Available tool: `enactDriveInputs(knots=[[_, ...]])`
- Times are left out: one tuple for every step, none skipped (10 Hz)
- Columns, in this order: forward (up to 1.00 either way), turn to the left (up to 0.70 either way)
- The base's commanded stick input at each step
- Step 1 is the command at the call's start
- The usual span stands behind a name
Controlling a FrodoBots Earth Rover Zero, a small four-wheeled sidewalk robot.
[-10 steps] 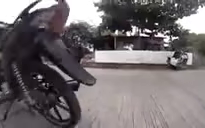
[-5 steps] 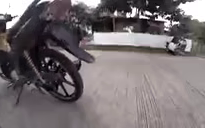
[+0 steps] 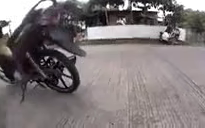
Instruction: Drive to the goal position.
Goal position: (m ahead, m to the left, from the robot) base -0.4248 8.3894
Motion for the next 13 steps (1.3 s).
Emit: enactDriveInputs(knots=[[0.7,-0.27],[0.7,-0.27],[0.7,-0.27],[0.7,-0.27],[0.7,-0.27],[0.7,-0.27],[0.7,-0.27],[0.7,-0.27],[0.7,-0.27],[0.7,-0.27],[0.7,-0.27],[0.7,-0.27],[0.7,-0.27]])
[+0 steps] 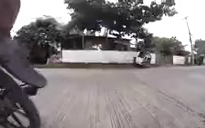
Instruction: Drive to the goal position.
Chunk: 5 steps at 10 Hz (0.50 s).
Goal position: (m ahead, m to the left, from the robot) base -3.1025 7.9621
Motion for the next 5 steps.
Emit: enactDriveInputs(knots=[[0.16,-0.06],[0.0,0.0],[0.0,0.0],[0.0,0.0],[0.0,0.0]])
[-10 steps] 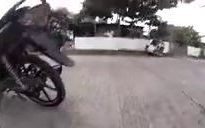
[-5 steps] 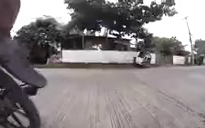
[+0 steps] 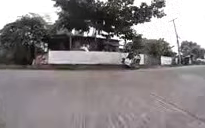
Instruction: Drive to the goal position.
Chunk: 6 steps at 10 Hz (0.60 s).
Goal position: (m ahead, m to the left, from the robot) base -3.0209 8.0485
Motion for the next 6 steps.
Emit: enactDriveInputs(knots=[[0.0,0.0],[0.0,0.0],[0.0,0.0],[0.0,0.0],[0.0,0.0],[0.0,0.45]])
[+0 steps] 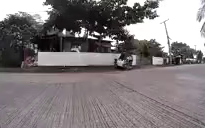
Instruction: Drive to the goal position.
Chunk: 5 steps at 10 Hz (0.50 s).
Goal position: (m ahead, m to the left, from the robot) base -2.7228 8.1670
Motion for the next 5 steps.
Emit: enactDriveInputs(knots=[[0.54,0.31],[0.7,0.27],[0.7,0.27],[0.7,0.27],[0.7,0.27]])
